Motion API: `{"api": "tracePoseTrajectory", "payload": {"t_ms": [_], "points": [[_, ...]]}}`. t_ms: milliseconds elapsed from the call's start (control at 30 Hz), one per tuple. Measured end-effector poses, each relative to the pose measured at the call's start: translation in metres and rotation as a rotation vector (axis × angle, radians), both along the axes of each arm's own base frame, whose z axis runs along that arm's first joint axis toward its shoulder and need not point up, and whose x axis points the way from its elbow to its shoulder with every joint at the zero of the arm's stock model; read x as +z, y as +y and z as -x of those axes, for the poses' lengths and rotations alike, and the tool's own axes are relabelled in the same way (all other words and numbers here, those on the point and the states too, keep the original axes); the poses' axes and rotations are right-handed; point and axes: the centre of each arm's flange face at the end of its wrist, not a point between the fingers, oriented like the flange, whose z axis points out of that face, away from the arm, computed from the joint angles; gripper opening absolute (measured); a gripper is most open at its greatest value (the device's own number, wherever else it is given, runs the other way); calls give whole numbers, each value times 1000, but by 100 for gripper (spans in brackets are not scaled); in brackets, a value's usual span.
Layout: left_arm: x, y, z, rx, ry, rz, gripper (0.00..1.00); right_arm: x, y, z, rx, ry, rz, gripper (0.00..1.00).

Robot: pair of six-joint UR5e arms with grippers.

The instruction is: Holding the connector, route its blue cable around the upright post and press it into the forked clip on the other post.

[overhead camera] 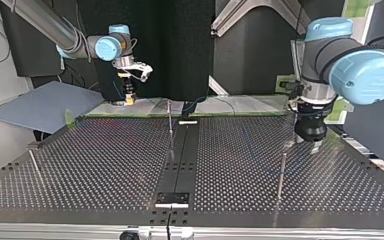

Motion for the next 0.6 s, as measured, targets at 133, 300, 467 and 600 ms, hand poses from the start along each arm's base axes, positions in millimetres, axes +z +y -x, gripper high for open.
{"api": "tracePoseTrajectory", "payload": {"t_ms": [133,300,467,600], "points": [[-14,10,-4,5,0,21,85,0,0,0,-1,0,-1,0],[-25,18,-14,-5,-17,64,85,0,1,-1,4,1,-1,0],[-39,15,-28,-40,-21,87,85,0,1,-2,9,0,-1,0],[-44,13,-37,-67,-36,111,85,0,2,-2,11,0,-1,0]]}}
